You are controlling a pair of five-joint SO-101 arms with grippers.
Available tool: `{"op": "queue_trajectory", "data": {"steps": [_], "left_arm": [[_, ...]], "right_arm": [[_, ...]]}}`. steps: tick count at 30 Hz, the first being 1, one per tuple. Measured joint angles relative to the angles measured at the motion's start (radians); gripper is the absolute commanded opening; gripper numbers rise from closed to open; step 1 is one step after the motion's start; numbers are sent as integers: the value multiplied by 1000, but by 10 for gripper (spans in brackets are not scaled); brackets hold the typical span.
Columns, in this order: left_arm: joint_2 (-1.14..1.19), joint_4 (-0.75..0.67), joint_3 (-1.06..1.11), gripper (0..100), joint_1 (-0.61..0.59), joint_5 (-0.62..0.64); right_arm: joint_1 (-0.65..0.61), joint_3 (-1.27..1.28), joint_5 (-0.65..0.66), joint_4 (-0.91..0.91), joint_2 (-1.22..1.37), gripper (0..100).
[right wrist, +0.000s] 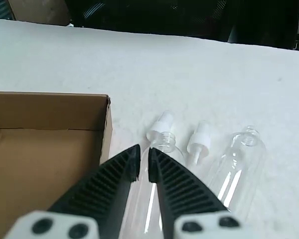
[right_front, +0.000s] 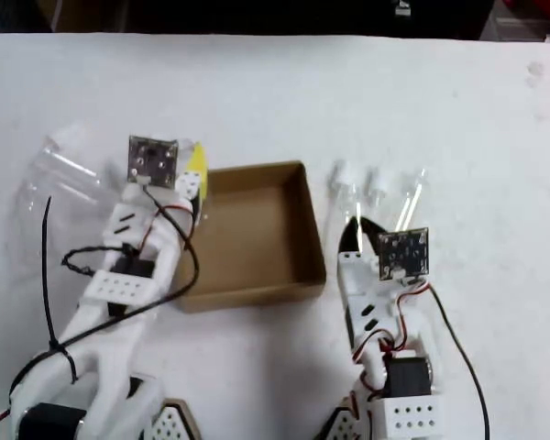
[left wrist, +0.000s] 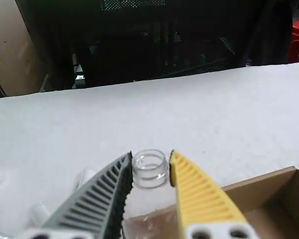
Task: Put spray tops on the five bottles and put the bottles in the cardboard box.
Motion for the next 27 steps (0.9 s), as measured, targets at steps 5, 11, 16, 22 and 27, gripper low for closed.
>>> {"op": "queue_trajectory", "data": {"steps": [5, 11, 16, 22, 27], "left_arm": [[0, 0, 0, 77, 0, 0], [0, 0, 0, 80, 0, 0], [0, 0, 0, 76, 0, 0], [0, 0, 0, 76, 9, 0], [0, 0, 0, 76, 37, -2]], "right_arm": [[0, 0, 0, 0, 0, 19], [0, 0, 0, 0, 0, 19], [0, 0, 0, 0, 0, 19], [0, 0, 0, 0, 0, 19], [0, 0, 0, 0, 0, 19]]}}
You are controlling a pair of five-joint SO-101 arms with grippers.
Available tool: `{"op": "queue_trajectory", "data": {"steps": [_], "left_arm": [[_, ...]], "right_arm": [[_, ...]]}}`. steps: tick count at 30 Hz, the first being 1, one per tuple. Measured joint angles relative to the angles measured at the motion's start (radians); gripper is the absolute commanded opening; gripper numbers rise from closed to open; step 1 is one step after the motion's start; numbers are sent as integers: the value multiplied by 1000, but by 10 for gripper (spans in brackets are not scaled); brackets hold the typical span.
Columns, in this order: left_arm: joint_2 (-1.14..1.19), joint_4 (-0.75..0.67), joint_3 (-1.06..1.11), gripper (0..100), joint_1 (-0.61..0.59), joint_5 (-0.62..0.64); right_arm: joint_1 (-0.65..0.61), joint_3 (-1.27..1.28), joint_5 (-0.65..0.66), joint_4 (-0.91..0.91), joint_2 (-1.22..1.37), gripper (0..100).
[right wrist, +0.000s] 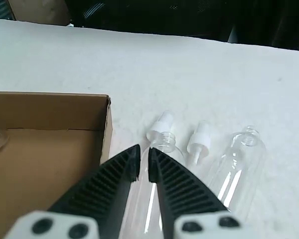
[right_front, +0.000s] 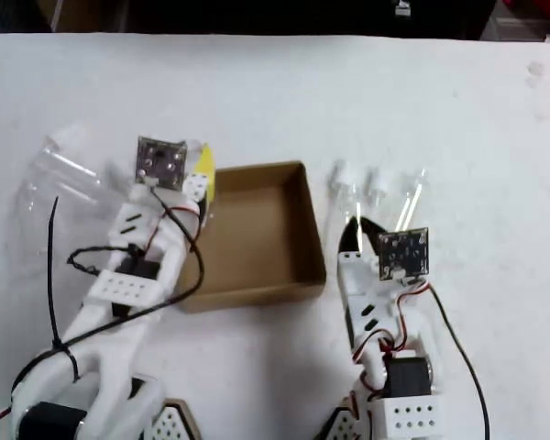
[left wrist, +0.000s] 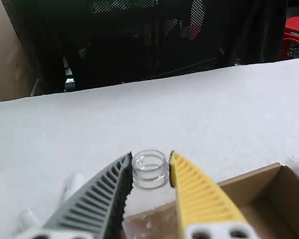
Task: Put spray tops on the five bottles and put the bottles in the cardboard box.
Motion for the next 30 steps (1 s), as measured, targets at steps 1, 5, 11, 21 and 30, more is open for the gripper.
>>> {"op": "queue_trajectory", "data": {"steps": [1, 5, 11, 21, 30], "left_arm": [[0, 0, 0, 76, 0, 0], [0, 0, 0, 61, -2, -2], [0, 0, 0, 32, -2, -2], [20, 0, 0, 32, -2, -2], [239, -242, -20, 46, 3, 0]], "right_arm": [[0, 0, 0, 0, 0, 19], [0, 0, 0, 0, 0, 19], [0, 0, 0, 0, 0, 19], [0, 0, 0, 0, 0, 19], [0, 0, 0, 0, 0, 19]]}}
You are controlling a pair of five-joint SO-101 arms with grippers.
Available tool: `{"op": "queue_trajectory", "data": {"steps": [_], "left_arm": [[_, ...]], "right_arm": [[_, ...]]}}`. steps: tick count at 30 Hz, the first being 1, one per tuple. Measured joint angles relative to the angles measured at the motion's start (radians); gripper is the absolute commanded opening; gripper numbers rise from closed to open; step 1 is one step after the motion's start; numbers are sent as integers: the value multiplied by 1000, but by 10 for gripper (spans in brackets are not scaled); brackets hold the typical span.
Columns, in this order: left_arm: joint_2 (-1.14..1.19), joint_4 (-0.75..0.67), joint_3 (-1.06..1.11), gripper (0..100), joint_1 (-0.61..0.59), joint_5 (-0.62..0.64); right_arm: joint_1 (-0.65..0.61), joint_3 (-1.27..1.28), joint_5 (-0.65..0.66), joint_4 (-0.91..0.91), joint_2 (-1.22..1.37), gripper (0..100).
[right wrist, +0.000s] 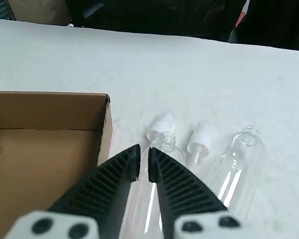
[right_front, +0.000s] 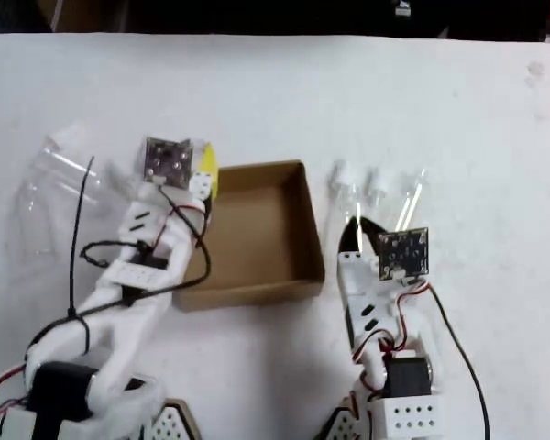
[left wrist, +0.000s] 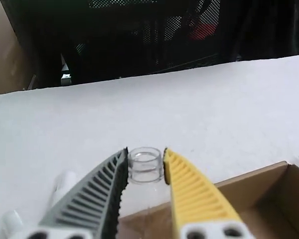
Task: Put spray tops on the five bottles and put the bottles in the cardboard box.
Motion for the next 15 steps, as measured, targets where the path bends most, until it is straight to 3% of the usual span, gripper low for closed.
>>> {"op": "queue_trajectory", "data": {"steps": [5, 15], "left_arm": [[-18, -97, 72, 84, 0, -2], [-242, -8, 112, 83, -2, -3]], "right_arm": [[0, 0, 0, 0, 0, 19], [0, 0, 0, 0, 0, 19]]}}
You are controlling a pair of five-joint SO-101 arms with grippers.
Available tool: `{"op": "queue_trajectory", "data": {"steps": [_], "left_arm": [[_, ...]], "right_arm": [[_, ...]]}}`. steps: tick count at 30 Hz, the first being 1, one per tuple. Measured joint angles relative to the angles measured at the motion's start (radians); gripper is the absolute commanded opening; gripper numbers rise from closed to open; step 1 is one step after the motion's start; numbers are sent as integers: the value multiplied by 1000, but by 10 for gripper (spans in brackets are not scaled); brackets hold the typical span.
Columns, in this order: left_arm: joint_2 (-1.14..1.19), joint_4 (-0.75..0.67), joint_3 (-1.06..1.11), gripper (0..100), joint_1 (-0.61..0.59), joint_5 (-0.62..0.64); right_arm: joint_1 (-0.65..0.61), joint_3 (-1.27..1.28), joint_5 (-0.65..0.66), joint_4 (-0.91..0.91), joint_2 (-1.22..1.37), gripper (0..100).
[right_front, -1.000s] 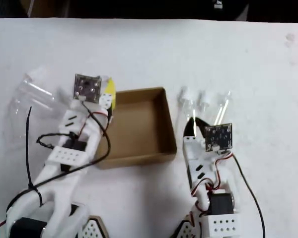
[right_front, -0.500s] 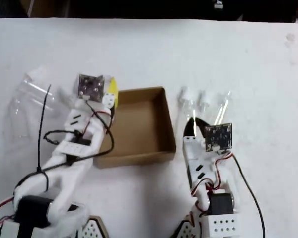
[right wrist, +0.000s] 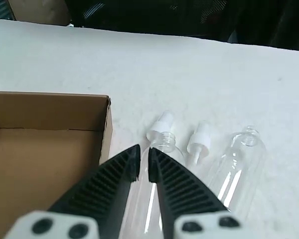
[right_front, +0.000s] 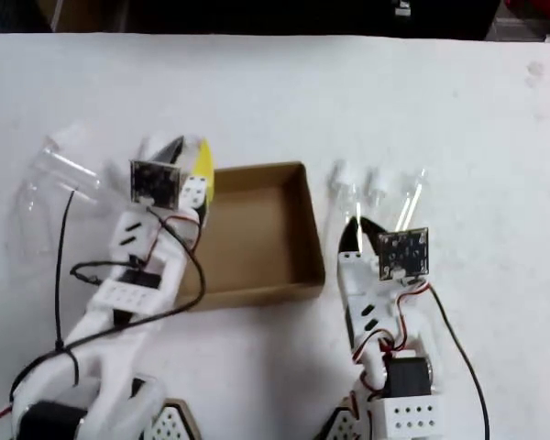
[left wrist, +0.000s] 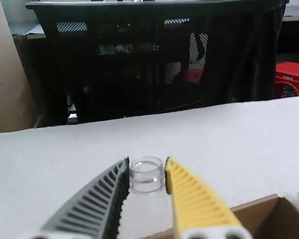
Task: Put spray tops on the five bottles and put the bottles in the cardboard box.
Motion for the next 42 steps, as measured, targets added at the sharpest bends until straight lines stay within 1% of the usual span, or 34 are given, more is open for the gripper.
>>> {"op": "queue_trajectory", "data": {"steps": [2, 5, 7, 12, 14, 24, 29, 35, 42], "left_arm": [[-28, 0, 6, 81, 0, 0], [-35, 0, 14, 38, 0, 0], [-35, -14, 46, 28, 0, 0], [-35, -181, 157, 28, 40, 0], [-35, -204, 161, 28, 49, 0], [-35, -215, 161, 33, 48, 0], [-35, -215, 175, 126, 48, 0], [-35, -215, 175, 104, 28, 0], [-37, -215, 175, 128, 21, 0]], "right_arm": [[0, 0, 0, 0, 0, 19], [0, 0, 0, 0, 0, 19], [0, 0, 0, 0, 0, 19], [0, 0, 0, 0, 0, 19], [0, 0, 0, 0, 0, 19], [0, 0, 0, 0, 0, 19], [0, 0, 0, 0, 0, 19], [0, 0, 0, 0, 0, 19], [0, 0, 0, 0, 0, 19]]}}
